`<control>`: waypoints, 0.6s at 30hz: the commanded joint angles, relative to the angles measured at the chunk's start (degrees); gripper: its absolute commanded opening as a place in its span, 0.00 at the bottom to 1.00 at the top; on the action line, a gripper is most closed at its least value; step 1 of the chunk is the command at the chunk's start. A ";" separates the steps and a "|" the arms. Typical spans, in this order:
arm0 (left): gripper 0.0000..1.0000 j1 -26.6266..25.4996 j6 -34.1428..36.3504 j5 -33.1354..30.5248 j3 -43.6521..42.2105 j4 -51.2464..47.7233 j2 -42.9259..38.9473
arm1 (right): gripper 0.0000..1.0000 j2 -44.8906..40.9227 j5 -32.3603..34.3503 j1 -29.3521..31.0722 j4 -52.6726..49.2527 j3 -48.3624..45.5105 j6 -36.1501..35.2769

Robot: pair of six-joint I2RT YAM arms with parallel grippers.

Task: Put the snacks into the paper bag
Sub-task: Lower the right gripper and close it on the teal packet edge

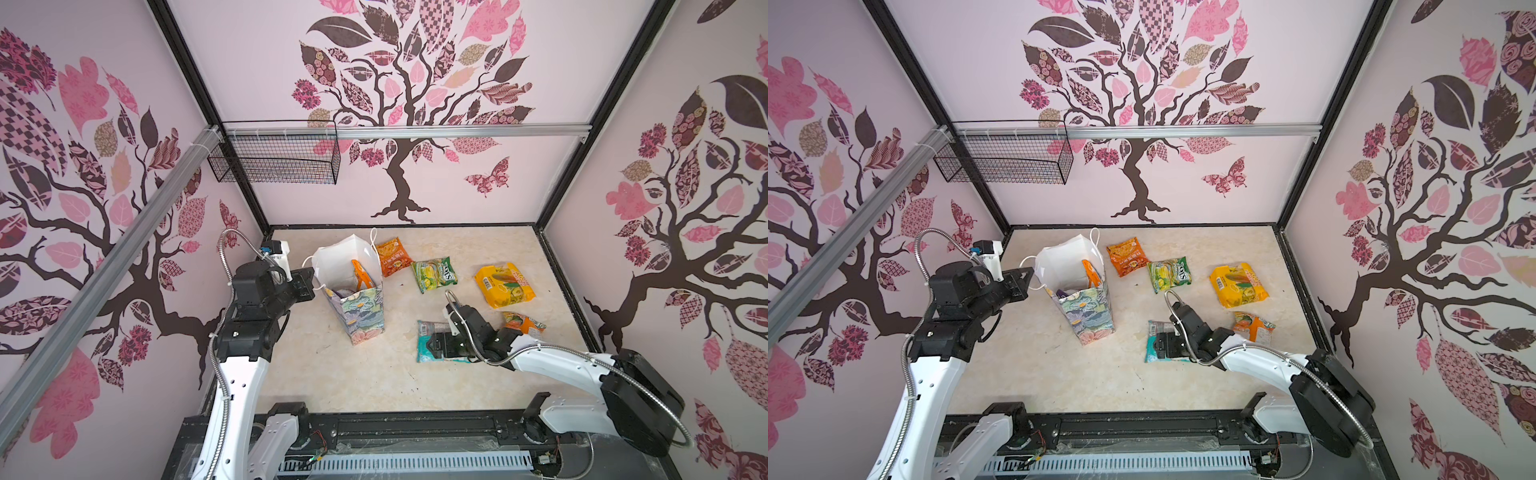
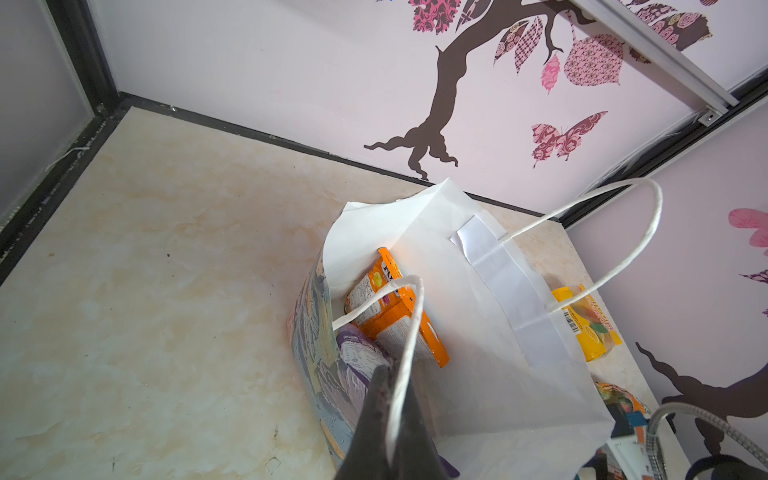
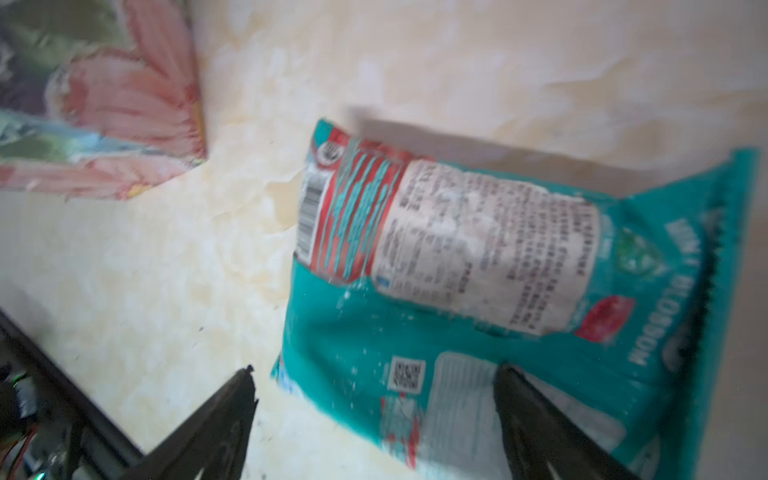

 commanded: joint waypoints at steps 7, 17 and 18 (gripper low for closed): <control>0.00 -0.14 0.85 -0.71 -0.16 0.57 -1.31 | 0.87 -3.66 8.30 1.00 -11.32 6.45 -0.60; 0.00 -0.18 0.75 -0.47 -0.12 0.44 -0.74 | 0.70 -16.80 10.12 0.92 -10.59 -2.54 4.30; 0.00 -0.19 0.76 -0.51 -0.16 0.51 -0.76 | 0.68 -18.25 10.21 0.85 -9.81 -3.90 4.83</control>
